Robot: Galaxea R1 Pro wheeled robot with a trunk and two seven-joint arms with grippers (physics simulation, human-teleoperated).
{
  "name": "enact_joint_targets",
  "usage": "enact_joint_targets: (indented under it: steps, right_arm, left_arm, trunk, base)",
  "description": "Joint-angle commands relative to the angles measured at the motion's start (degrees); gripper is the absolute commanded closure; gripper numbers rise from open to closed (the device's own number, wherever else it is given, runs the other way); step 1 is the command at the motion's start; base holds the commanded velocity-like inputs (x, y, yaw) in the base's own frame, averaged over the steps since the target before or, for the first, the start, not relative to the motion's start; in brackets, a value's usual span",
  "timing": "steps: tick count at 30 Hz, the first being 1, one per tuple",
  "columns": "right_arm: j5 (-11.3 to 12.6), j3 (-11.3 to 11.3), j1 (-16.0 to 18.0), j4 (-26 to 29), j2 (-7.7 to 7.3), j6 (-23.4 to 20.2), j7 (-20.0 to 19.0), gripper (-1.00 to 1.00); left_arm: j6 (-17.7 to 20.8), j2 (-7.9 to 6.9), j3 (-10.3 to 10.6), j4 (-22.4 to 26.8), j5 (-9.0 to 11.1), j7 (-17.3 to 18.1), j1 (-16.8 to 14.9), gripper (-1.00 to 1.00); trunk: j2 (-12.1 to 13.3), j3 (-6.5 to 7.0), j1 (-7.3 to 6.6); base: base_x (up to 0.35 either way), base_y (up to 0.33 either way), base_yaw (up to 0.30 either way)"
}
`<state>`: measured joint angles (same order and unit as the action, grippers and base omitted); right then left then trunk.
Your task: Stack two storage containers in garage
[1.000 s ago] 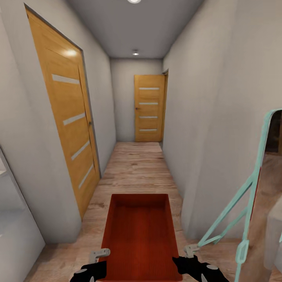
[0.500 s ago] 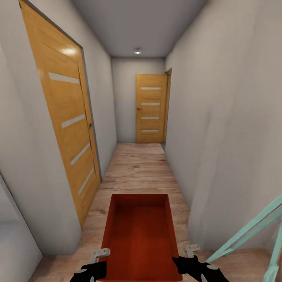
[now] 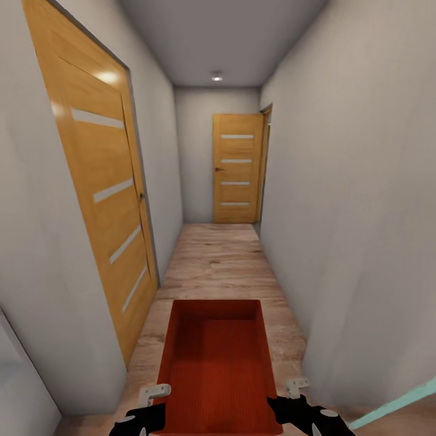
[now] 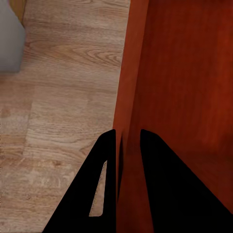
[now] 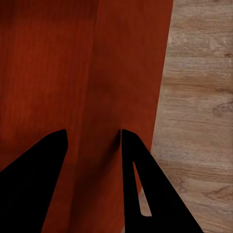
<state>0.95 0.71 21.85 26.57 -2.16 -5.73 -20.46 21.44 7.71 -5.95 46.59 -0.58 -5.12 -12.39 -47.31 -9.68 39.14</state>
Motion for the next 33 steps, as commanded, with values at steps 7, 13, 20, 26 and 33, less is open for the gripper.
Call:
enact_joint_targets:
  steps: [7,13,20,26,33]
  right_arm:
    - [0.28,-0.36,0.03,-0.02,0.23,-0.42,-1.43,1.00]
    - [0.28,-0.36,0.03,-0.03,0.23,-0.42,-1.43,1.00]
    - [0.28,-0.36,0.03,-0.03,0.23,-0.42,-1.43,1.00]
    - [0.28,-0.36,0.03,-0.03,0.23,-0.42,-1.43,1.00]
    - [0.28,-0.37,0.03,-0.03,0.23,-0.42,-1.43,1.00]
  left_arm:
    - [-2.63,0.11,-0.03,0.17,-0.92,-0.39,0.00,1.00]
    - [-2.63,0.04,-0.03,0.17,-0.92,-0.40,0.00,1.00]
    - [-2.63,0.03,-0.03,0.17,-0.92,-0.41,0.00,1.00]
    - [-2.63,-0.05,-0.03,0.17,-0.92,-0.41,0.00,1.00]
    - [-2.63,0.01,-0.03,0.17,-0.92,-0.41,0.00,1.00]
  trunk:
    - [-0.07,-0.09,0.04]
    - [-0.07,-0.09,0.04]
    - [-0.07,-0.09,0.04]
    - [-0.07,-0.09,0.04]
    - [-0.07,-0.09,0.04]
  base:
    - [0.282,0.100,0.000]
    - [0.304,0.012,0.000]
    - [0.323,0.000,0.000]
    - [0.325,0.000,0.000]
    - [0.325,0.000,0.000]
